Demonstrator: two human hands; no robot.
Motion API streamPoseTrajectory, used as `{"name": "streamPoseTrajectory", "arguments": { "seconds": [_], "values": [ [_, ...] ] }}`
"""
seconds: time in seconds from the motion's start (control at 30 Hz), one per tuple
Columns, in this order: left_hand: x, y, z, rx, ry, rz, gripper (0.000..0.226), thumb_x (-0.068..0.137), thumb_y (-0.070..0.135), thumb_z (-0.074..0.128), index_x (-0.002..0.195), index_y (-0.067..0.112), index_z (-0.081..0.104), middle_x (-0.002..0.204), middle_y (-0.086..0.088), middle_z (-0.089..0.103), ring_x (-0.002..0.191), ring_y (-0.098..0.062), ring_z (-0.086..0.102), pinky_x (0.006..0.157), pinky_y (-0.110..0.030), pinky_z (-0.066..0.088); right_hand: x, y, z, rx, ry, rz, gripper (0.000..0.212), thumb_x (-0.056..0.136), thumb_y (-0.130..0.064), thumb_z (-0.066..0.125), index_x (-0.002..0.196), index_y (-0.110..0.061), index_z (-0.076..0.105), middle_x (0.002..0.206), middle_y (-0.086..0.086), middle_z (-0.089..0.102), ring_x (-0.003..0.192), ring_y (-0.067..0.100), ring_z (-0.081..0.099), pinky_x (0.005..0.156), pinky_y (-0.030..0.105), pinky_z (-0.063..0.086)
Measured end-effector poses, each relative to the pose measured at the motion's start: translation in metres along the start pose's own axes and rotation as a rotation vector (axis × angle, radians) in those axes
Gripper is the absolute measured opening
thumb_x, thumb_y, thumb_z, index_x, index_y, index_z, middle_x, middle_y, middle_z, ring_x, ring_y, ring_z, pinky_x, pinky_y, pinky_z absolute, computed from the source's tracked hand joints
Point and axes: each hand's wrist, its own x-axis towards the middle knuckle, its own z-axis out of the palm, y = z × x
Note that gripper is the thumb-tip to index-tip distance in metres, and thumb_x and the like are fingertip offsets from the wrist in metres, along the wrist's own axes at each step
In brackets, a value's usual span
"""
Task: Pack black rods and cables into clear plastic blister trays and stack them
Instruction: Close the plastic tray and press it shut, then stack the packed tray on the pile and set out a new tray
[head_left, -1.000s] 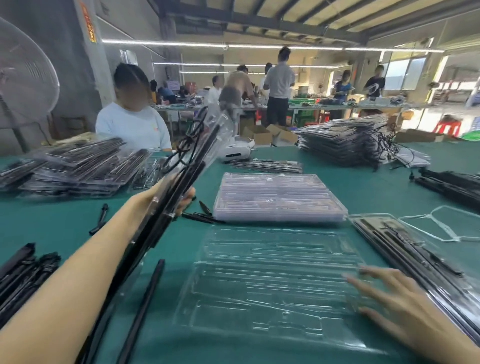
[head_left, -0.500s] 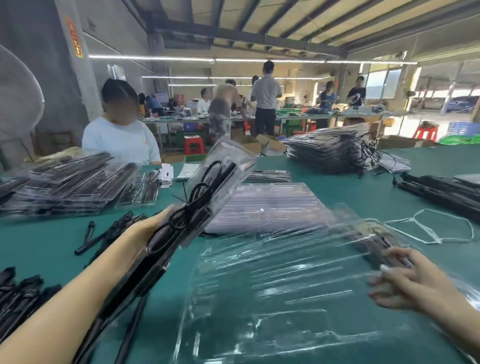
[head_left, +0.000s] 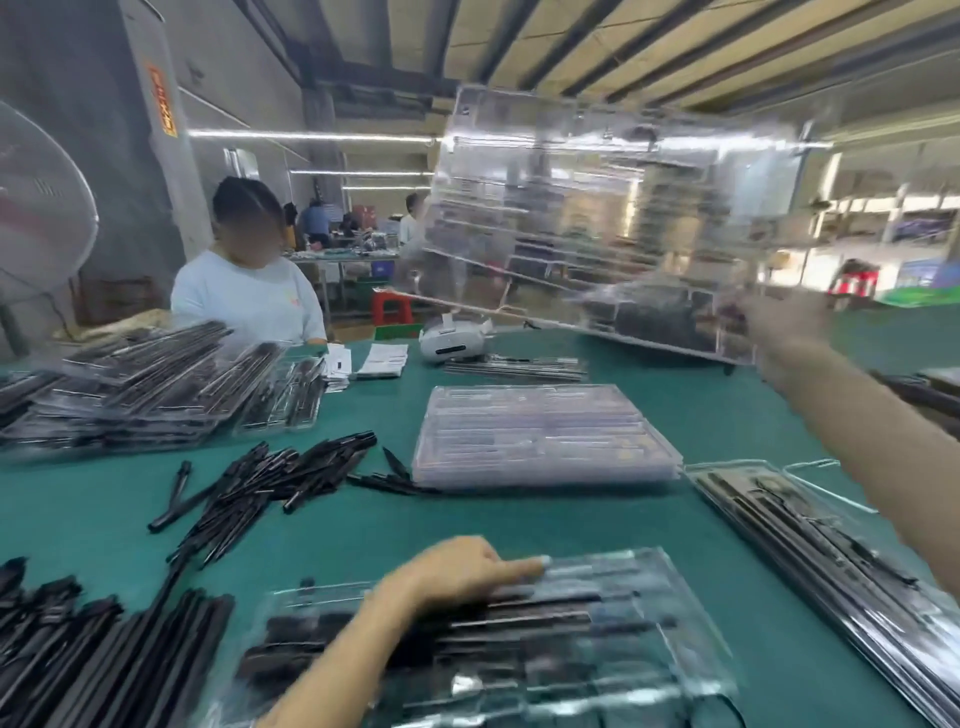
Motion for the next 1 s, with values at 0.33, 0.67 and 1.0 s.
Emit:
{"name": "streamPoseTrajectory", "arguments": {
  "seconds": [0.33, 0.67, 1.0],
  "values": [
    [-0.003, 0.011, 0.047, 0.204, 0.177, 0.001, 0.072, 0.077, 0.081, 0.037, 0.057, 0.013, 0.043, 0.057, -0.007, 0.049, 0.068, -0.025, 0.053, 0.07, -0.036, 0.037, -0.002, 0.138, 0.048, -0.717, 0.05, 0.015, 0.031, 0.085, 0.0, 0.062, 0.116, -0.004, 0.063, 0.126, 0.028, 0.051, 0.113, 0.04, 0.049, 0.09, 0.036, 0.039],
    [0.008, 0.003, 0.052, 0.237, 0.301, 0.075, 0.073, 0.072, 0.082, 0.035, 0.06, 0.012, 0.05, 0.052, -0.008, 0.045, 0.067, -0.031, 0.048, 0.064, -0.034, 0.03, 0.004, 0.169, 0.041, -1.161, -0.099, 0.117, 0.045, 0.099, -0.019, 0.041, 0.137, 0.005, 0.044, 0.151, 0.032, 0.019, 0.142, 0.043, 0.015, 0.115, 0.055, 0.015],
    [0.006, 0.001, 0.054, 0.25, 0.315, 0.115, 0.071, 0.078, 0.078, 0.037, 0.05, 0.013, 0.035, 0.047, -0.003, 0.038, 0.057, -0.027, 0.04, 0.05, -0.028, 0.021, -0.036, 0.195, 0.06, -1.591, -0.69, -0.411, 0.046, 0.096, -0.009, 0.041, 0.14, -0.019, 0.034, 0.143, 0.005, 0.046, 0.126, 0.027, 0.044, 0.1, 0.035, 0.04]
  ]
}}
